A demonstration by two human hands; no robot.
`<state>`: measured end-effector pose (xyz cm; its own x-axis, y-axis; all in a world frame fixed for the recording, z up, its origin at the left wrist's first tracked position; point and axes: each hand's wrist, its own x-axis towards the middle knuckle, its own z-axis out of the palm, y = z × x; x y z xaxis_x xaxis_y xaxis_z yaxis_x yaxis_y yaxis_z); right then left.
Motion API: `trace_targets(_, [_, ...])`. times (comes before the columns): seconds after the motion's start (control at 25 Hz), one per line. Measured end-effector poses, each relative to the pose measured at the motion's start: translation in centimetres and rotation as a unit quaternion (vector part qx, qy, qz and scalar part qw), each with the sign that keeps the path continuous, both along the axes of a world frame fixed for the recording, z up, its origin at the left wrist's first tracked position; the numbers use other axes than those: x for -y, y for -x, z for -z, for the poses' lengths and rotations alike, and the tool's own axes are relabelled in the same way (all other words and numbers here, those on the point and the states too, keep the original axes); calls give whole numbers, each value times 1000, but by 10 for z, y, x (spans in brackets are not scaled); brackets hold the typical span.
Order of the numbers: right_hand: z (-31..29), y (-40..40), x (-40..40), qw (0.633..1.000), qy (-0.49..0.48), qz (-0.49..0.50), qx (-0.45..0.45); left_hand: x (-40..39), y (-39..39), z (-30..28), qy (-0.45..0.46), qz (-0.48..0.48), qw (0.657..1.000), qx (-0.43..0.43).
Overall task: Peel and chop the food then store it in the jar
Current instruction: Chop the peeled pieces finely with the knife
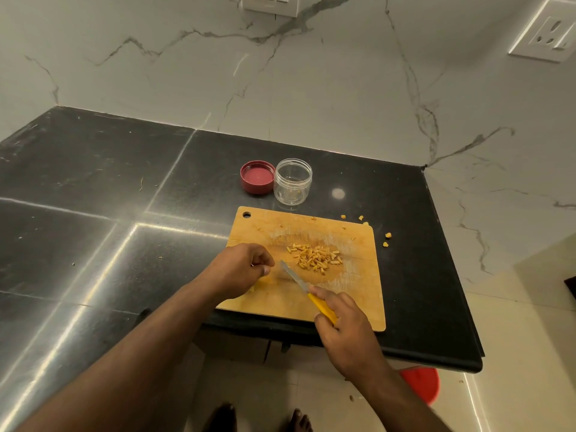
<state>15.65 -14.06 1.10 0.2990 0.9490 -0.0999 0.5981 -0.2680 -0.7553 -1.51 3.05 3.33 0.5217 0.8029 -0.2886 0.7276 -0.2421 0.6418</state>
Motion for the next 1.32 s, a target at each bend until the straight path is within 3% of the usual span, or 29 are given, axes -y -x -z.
trace_targets(0.44, [-11,1,-2,999,1,-11,51,-9,-26,16,-18,-43,999,-14])
trace_targets(1.04, [-5,7,-10,1000,29,3,-7,-10,-26,24,-42,-64,997,-7])
trace_targets(1.32, [-7,18,-13,997,43,-62,32,-8,-24,30,-51,-81,995,2])
